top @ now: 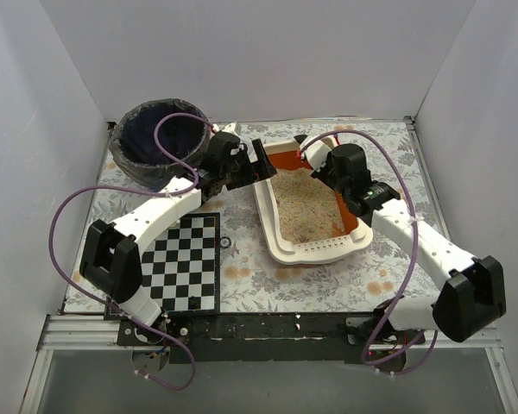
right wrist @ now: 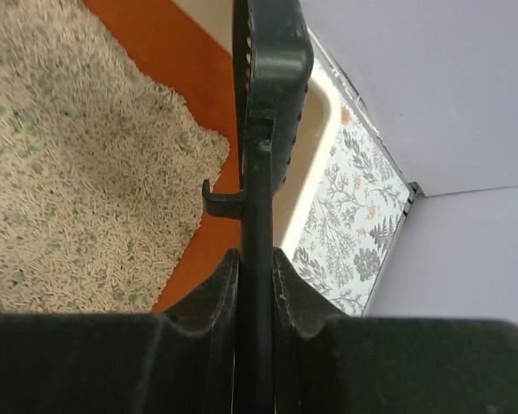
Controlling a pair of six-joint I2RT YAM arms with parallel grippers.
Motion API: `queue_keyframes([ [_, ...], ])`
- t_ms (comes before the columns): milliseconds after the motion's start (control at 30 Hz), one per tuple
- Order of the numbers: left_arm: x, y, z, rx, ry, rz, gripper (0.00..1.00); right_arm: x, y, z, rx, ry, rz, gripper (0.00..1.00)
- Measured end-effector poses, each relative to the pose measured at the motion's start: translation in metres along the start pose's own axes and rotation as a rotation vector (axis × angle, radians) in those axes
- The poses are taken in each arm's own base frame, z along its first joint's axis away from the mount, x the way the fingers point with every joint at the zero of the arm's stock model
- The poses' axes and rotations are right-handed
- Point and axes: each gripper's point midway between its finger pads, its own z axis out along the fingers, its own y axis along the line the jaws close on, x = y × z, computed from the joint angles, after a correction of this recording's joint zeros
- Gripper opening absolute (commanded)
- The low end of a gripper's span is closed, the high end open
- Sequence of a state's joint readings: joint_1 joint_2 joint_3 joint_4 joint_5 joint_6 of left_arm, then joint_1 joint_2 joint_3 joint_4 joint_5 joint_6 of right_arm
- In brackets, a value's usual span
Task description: Clean the litter box
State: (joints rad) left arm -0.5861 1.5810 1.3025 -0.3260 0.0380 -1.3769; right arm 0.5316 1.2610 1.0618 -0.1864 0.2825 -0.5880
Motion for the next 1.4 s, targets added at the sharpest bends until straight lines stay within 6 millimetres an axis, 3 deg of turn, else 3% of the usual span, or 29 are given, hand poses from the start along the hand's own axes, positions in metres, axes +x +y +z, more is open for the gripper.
queue_keyframes([
  [167,0.002,-0.001,0.016,-0.003,0.02,-0.006,0.98,0.027,0.011,0.027,-0.012,0.114,-0.11,0.01],
  [400,0.008,0.003,0.023,-0.008,0.045,-0.011,0.98,0.055,0.019,0.048,0.005,0.234,-0.181,0.01],
  [567,0.005,0.0,0.022,-0.003,0.039,-0.01,0.98,0.063,0.023,0.04,0.008,0.243,-0.183,0.01],
  [800,0.004,-0.002,0.027,-0.001,0.039,-0.01,0.98,0.045,0.015,0.011,0.036,0.132,-0.128,0.01],
  [900,0.006,0.001,0.031,-0.009,0.048,-0.01,0.98,0.053,0.019,0.018,0.039,0.166,-0.121,0.01],
  [1133,0.009,0.004,0.034,-0.017,0.056,-0.01,0.98,0.103,0.041,0.041,0.037,0.38,-0.128,0.01],
  [1400,0.009,0.005,0.034,-0.02,0.054,-0.01,0.98,0.104,0.047,0.06,0.065,0.404,-0.085,0.01],
])
